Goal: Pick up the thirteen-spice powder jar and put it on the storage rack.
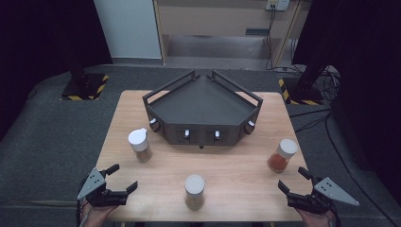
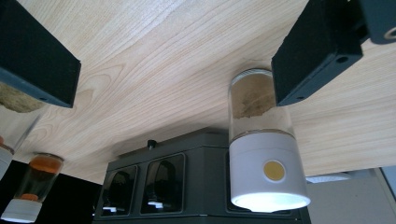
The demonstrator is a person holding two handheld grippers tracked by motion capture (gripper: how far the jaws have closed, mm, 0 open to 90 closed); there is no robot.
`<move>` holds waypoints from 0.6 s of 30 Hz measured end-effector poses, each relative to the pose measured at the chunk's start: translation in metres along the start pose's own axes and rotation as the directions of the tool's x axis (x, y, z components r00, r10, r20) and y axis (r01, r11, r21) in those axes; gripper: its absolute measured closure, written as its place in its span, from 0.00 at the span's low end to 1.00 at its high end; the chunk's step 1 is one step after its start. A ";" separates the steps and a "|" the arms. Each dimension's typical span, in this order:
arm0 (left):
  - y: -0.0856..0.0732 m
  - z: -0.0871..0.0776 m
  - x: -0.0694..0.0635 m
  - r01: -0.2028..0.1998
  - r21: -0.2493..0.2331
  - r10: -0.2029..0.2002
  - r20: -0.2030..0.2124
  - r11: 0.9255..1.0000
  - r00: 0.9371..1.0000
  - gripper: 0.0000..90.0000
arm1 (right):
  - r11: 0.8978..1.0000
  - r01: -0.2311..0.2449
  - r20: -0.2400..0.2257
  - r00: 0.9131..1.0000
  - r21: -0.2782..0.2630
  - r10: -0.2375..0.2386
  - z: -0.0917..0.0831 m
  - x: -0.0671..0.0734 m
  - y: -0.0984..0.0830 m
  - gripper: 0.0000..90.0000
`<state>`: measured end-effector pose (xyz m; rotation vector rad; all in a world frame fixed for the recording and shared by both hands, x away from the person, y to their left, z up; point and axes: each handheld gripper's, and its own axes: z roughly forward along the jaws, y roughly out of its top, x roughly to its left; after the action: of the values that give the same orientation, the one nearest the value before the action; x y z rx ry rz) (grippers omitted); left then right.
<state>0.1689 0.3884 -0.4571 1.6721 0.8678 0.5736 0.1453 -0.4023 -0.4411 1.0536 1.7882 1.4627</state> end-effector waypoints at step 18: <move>0.039 -0.010 0.013 -0.008 -0.001 0.008 0.039 1.000 0.999 0.01 | 1.000 0.003 0.001 1.000 0.002 -0.003 0.001 0.000 0.000 0.07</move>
<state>0.1797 0.4001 -0.4183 1.6810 0.8330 0.5448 0.1459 -0.4019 -0.4413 1.0521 1.7903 1.4581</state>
